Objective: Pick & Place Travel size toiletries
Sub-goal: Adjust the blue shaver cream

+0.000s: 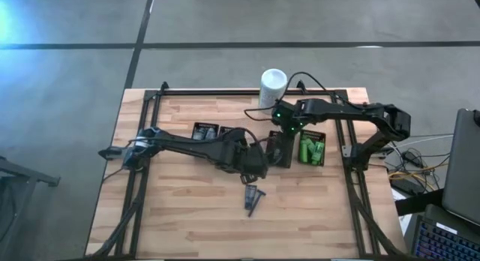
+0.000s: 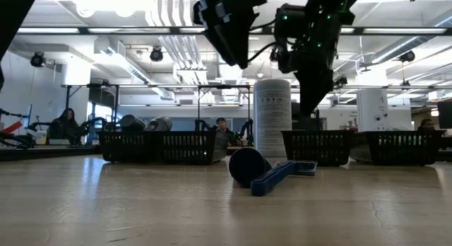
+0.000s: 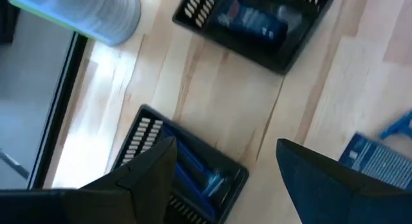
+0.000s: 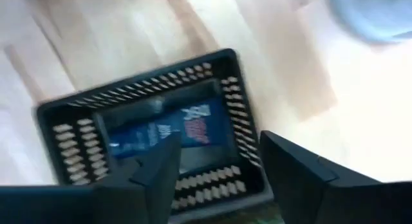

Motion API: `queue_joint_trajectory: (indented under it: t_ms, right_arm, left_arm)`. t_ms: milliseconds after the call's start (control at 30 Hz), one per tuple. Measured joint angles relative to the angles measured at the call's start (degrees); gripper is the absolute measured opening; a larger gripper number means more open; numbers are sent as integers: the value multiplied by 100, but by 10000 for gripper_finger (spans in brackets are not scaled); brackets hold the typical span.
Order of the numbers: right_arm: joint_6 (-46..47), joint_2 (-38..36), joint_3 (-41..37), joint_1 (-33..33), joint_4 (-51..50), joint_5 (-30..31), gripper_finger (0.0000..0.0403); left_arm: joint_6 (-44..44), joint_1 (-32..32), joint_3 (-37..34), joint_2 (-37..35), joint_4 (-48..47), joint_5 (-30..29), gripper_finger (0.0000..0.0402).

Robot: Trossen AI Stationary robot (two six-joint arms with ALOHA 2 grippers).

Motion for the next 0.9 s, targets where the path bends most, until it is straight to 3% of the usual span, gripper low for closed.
queue_joint_trajectory:
  t_ms: [133, 233, 400, 533, 667, 733, 900]
  right_arm:
    - [29, -337, -60, 330, -39, 553, 239]
    - [265, -646, -216, 697, -45, 631, 255]
    - [81, -1114, -573, 1865, 20, 646, 267]
    - [60, -1246, -782, 2884, 260, 646, 261]
    - [-18, -1141, -817, 3657, 612, 635, 246]
    - [379, -1088, -762, 3865, 529, 631, 238]
    - [1847, -1227, -752, 4196, 172, 802, 222]
  left_arm:
    - [61, -45, -142, -2, -63, 472, 271]
    - [23, -73, -328, -2, -73, 681, 271]
    - [514, -308, -707, -36, -79, 680, 271]
    - [316, -591, -995, -165, -77, 855, 271]
    - [-282, -882, -1330, -399, 631, 1088, 271]
    - [-640, -1012, -1573, -485, 1283, 1320, 271]
    - [-2809, -1047, -2183, -494, 2161, 2190, 271]
